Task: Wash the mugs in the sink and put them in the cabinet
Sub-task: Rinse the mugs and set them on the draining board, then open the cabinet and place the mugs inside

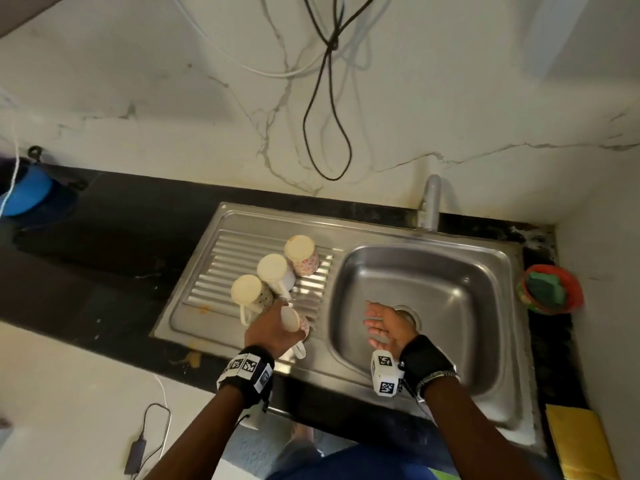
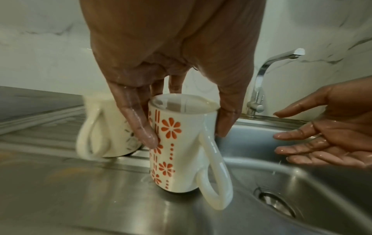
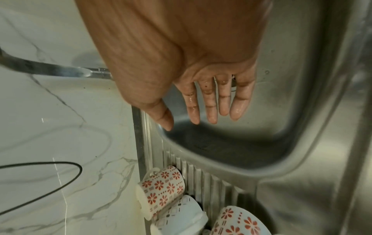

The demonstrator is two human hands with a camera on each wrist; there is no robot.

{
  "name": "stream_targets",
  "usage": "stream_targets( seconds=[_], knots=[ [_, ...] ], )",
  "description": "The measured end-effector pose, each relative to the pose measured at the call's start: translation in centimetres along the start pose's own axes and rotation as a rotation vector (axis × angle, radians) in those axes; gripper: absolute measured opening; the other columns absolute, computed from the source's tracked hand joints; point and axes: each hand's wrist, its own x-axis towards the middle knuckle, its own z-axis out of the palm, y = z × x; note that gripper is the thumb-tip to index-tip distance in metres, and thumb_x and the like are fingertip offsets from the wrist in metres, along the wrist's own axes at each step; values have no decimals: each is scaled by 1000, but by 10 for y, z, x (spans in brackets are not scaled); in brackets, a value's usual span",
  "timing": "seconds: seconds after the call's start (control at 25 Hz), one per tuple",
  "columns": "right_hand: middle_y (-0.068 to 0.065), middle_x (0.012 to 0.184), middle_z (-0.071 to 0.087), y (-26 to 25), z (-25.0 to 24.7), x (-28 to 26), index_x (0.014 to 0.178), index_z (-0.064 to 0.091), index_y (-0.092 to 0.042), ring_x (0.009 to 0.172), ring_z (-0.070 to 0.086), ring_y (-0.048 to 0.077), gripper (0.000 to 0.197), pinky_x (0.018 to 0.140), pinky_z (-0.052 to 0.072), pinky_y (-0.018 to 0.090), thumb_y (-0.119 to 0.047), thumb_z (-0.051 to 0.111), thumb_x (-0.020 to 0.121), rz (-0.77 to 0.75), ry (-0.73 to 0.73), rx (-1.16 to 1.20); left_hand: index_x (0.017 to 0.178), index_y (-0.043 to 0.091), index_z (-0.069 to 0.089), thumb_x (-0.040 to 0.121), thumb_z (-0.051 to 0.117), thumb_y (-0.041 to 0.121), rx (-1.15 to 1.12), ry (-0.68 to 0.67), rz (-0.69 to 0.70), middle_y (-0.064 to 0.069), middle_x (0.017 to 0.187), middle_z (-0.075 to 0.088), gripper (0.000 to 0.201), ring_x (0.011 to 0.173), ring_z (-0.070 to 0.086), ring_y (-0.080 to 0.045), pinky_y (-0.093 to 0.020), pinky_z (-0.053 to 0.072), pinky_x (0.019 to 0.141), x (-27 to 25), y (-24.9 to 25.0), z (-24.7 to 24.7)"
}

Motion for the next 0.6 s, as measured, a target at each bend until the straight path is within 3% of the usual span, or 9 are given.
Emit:
stream_targets(
  seconds=[0.16,0.36,0.48,0.6],
  knots=[
    [9,129,67,19,34,-3,123,69,-16,118,61,25,35,86,51,39,-38,69,96,-43,-7,-33,137,35,43,73,75,57,59,-24,-5,6,135,61,75,120,62,-28,-43,48,99,4,-35,-12],
    [7,122,70,38,58,-8,122,68,-14,115,64,24,36,102,51,44,-38,71,95,-73,56,-98,137,33,42,75,75,55,84,-14,112,10,136,58,75,120,62,-24,-40,50,91,11,-45,-17],
    [5,113,69,47,72,-14,115,68,-10,101,64,21,32,88,49,38,-35,70,95,-86,113,-80,129,34,42,73,74,54,101,-24,174,10,134,57,68,116,62,-24,-40,53,85,17,-49,-19],
    [6,104,68,41,93,-35,102,66,-11,88,63,19,21,76,48,35,-32,68,98,-198,174,-179,135,30,40,77,71,54,129,-33,209,4,141,52,70,121,59,-26,-43,56,85,19,-55,-15]
  ],
)
